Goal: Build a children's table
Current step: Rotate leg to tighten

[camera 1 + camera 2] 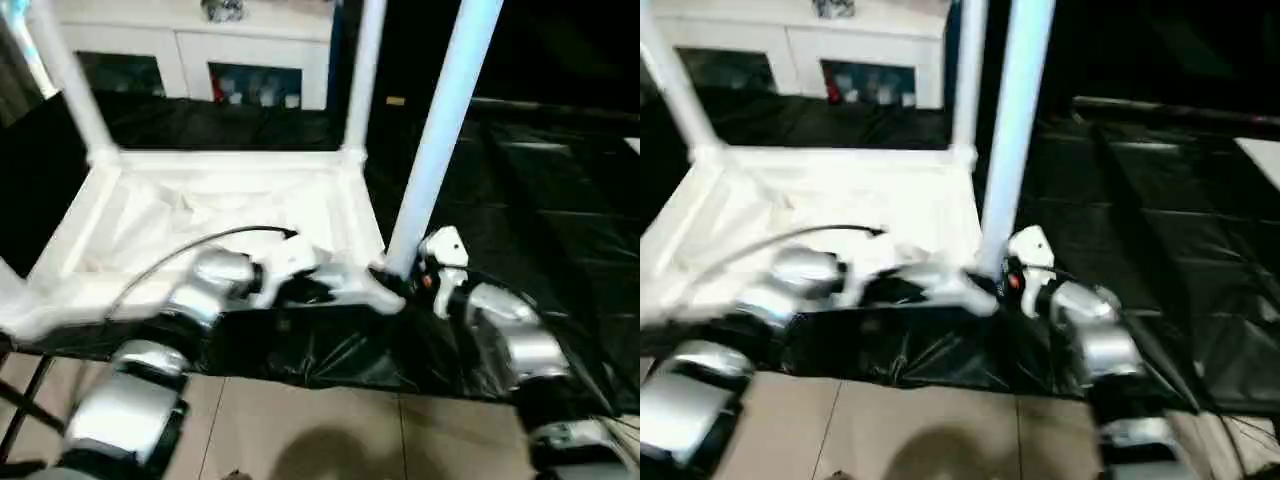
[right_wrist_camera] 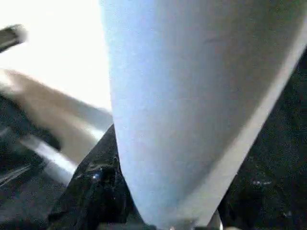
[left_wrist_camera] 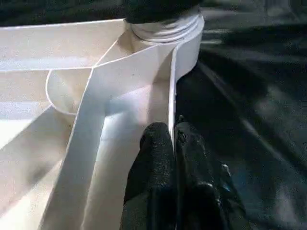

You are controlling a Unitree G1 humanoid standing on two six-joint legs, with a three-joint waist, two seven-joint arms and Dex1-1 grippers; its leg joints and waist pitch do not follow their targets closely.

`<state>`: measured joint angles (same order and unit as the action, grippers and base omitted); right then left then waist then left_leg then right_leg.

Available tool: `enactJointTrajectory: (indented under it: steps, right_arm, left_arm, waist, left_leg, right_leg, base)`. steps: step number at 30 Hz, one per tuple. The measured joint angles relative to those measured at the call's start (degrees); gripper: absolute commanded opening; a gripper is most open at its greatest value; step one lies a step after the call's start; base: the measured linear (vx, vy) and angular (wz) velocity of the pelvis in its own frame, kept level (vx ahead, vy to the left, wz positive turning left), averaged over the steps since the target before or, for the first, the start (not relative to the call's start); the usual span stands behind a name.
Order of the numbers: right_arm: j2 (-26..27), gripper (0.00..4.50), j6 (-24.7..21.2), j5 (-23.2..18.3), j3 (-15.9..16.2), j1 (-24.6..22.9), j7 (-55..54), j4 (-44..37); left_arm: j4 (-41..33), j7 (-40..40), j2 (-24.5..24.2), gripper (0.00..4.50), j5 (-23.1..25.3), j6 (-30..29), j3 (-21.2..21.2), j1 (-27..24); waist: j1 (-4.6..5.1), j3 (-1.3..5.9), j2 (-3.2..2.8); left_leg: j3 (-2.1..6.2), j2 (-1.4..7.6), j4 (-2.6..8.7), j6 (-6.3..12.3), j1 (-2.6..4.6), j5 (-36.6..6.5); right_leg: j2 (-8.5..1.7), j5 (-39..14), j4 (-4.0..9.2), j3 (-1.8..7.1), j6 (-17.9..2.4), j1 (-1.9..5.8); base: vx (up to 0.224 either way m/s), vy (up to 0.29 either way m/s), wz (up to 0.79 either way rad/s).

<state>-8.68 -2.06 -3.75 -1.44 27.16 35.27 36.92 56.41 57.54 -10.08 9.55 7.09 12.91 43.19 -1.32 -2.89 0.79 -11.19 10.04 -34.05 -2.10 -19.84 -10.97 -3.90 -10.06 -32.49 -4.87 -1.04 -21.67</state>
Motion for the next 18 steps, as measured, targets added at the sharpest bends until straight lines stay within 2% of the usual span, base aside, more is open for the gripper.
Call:
enactJointTrajectory:
  steps: [1,3,5,7,8,10,11,14,16,18]
  right_arm:
    - [1.3,1.97,0.1,0.5,-0.5,1.0,-3.6,1.4]
    - [3.5,1.97,0.3,1.7,-0.9,2.9,-9.8,3.7]
    - [4.3,2.52,1.0,2.2,-0.9,3.4,-11.8,4.3]
    - [4.7,2.66,1.4,2.3,-1.0,3.4,-12.3,4.4]
    - [4.9,2.69,1.5,2.2,-1.0,3.4,-12.3,4.3]
    - [5.0,3.03,1.6,2.1,-1.0,3.4,-11.5,3.9]
    - [4.6,3.11,1.6,1.8,-1.0,3.4,-9.7,3.7]
    - [2.7,3.13,2.2,0.9,-0.3,3.0,-3.4,3.1]
    - [0.8,3.13,2.4,0.7,0.5,2.7,0.7,2.5]
    - [-2.1,3.13,2.5,-0.4,2.0,2.3,7.1,1.4]
  left_arm:
    - [0.1,-1.7,0.7,0.00,0.1,-0.6,-0.4,0.0]
    - [0.3,-4.2,1.4,0.00,0.3,-1.6,-0.8,0.0]
    - [0.3,-4.7,1.4,0.00,0.3,-1.6,-0.9,0.0]
    - [0.3,-5.0,1.3,0.00,0.5,-1.1,-0.9,-0.1]
    - [0.3,-5.0,1.0,0.00,0.5,-0.3,-0.9,-0.3]
    - [0.3,-5.0,0.6,0.00,0.5,0.6,-0.8,-0.4]
    - [0.0,-4.4,0.1,0.00,0.4,0.9,-0.8,-0.7]
    - [-0.8,-2.7,-1.0,0.00,0.3,1.8,-0.8,-0.9]
    - [-1.3,-0.8,-1.6,0.00,-0.1,2.3,-0.8,-1.1]
    - [-1.5,2.5,-2.8,0.00,-1.0,3.3,-0.8,-1.1]
  waist:
    - [0.57,-0.08,-0.25]
    - [1.85,-0.22,-0.86]
    - [2.71,-0.40,-1.17]
    - [3.05,-0.52,-1.15]
    - [3.13,-0.56,-1.11]
    - [3.33,-0.63,-1.24]
    - [3.73,-0.71,-1.36]
    - [4.35,-0.83,-1.32]
    - [4.26,-0.90,-1.27]
    - [4.14,-0.90,-1.26]
  left_leg:
    - [0.22,-0.01,0.03,0.05,-0.05,0.0]
    - [0.94,-0.04,0.09,0.16,-0.11,-0.1]
    - [1.08,-0.21,0.18,0.18,-0.15,-0.1]
    - [1.06,-0.39,0.20,0.28,-0.07,-0.2]
    - [1.07,-0.43,0.19,0.49,-0.11,-0.3]
    - [1.26,-0.41,0.21,0.52,-0.16,-0.4]
    - [1.43,-0.37,0.19,0.53,-0.17,-0.4]
    - [1.38,-0.48,0.32,0.51,-0.25,-0.4]
    - [1.38,-0.52,0.44,0.49,-0.26,-0.4]
    - [1.42,-0.47,0.57,0.49,-0.48,-0.4]
  right_leg:
    - [-0.51,0.0,0.56,-0.97,0.0,0.27]
    - [-0.90,0.0,1.81,-2.35,0.0,0.96]
    - [-1.37,0.0,2.14,-3.07,0.0,1.58]
    - [-1.54,0.0,2.17,-3.09,0.0,1.26]
    - [-1.78,0.0,2.28,-3.55,0.0,1.22]
    - [-2.47,-0.1,2.58,-4.83,0.1,1.40]
    - [-2.64,-0.2,2.64,-5.33,0.3,1.83]
    - [-2.62,-0.3,2.26,-4.87,0.4,1.57]
    - [-2.66,-0.3,2.25,-4.94,0.4,1.18]
    - [-2.67,-0.3,2.20,-5.05,0.4,1.27]
  base:
    - [-0.039,0.058,-0.08]
    - [-0.034,0.074,-0.12]
    - [-0.020,0.065,-0.06]
    - [0.000,0.000,0.00]
    - [0.000,0.000,0.00]
    - [0.000,0.000,0.00]
    - [0.000,0.000,0.00]
    - [0.000,0.000,0.00]
    - [0.000,0.000,0.00]
    - [0.026,-0.008,-0.03]
